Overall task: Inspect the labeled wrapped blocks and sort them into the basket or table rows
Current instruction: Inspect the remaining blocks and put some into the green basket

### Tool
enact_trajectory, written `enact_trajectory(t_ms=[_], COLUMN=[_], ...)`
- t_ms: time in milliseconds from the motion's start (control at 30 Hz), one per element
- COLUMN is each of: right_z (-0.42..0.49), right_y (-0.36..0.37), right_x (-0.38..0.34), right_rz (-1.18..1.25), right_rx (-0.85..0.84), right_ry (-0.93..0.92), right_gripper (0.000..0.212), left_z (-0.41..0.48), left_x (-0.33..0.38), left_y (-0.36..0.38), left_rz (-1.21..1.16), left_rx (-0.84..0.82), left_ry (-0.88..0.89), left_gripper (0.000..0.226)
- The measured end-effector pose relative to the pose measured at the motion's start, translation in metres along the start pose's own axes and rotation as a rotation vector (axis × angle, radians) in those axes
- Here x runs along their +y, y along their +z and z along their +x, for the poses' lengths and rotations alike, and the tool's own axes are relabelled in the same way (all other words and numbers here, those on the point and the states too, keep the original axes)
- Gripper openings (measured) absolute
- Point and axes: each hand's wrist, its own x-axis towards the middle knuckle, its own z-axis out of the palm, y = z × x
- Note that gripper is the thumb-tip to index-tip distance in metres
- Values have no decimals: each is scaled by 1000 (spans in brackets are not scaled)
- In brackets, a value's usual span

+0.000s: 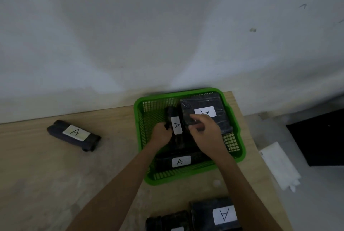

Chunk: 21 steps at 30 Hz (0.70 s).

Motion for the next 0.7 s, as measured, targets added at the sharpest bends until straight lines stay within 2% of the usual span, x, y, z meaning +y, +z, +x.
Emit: enact_trajectory(t_ms=[133,267,367,467,600,700], right_z=[1,5,10,15,20,28], right_y=[7,24,45,72,116,158], right_x=[-4,-27,-59,-93,-129,-142], right_rz=[4,41,70,92,160,125], right_rx=[-8,-49,-87,-132,-264,-359], right_ry=[-15,-101,-171,-268,-271,-235], right_gripper=[30,30,28,25,23,27], left_z=[-4,-25,-52,-77,-86,-80], left_x=[-6,-4,7,9,-27,-65], left_y=[-1,-25,-60,-107,-168,-205], left_rz=[117,149,149,98,-11,-30], left_rx=[109,56,2,68,223,421], left_ry=[101,175,269,321,217,80], left_gripper=[18,16,23,27,21,24])
